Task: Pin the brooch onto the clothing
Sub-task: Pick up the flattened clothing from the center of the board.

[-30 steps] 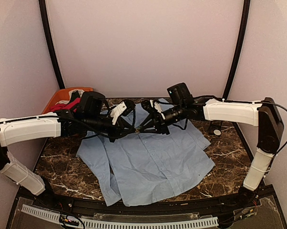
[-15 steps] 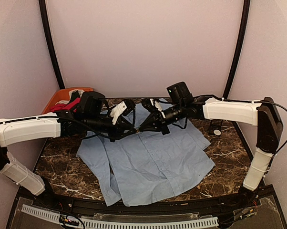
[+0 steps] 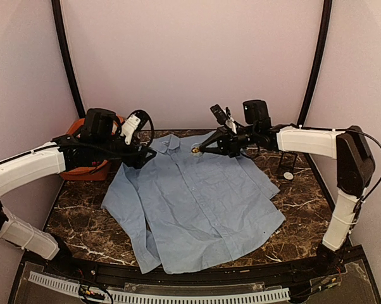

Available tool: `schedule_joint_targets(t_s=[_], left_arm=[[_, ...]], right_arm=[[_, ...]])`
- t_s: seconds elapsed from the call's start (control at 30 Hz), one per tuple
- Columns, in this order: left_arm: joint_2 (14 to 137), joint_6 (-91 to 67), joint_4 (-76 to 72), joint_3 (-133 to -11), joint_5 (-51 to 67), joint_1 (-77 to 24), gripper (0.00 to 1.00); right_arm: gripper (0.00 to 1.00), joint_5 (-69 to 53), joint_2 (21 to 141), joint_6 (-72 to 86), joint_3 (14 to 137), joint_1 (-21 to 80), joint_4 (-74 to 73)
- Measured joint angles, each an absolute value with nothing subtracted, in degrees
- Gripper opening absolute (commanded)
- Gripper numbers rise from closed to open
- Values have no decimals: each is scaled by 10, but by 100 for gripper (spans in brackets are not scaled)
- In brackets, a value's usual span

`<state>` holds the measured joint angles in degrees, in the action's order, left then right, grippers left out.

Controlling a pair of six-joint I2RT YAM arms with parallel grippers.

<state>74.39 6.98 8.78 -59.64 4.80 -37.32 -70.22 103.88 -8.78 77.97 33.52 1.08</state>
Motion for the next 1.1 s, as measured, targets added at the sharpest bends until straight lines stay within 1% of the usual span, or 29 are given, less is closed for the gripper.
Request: schedule_joint_targets(t_s=[0.1, 0.2, 0.23, 0.3, 0.37, 0.47, 0.6, 0.7, 0.83, 1.1], left_arm=[[759, 67, 122, -624, 27, -322, 81], [791, 73, 145, -654, 21, -306, 80], [801, 75, 150, -661, 22, -306, 80], [826, 83, 156, -670, 28, -304, 79], [844, 89, 163, -671, 38, -302, 78], [863, 98, 165, -666, 56, -298, 78], [863, 105, 154, -643, 78, -293, 78], [865, 114, 150, -632, 95, -291, 77], [878, 126, 142, -632, 123, -286, 79], [945, 142, 131, -632, 171, -253, 84]], right_arm=[[0, -756, 1075, 115, 778, 303, 170], [0, -791, 1152, 403, 796, 289, 401], [0, -793, 1178, 487, 809, 289, 458], [0, -793, 1253, 703, 856, 289, 579], [0, -781, 1304, 844, 890, 289, 635], [0, -755, 1356, 993, 901, 289, 685], [0, -709, 1380, 1082, 888, 289, 717], [0, -678, 1390, 1111, 877, 290, 734], [0, -632, 1400, 1131, 860, 298, 739], [0, -555, 1404, 1143, 847, 332, 746]])
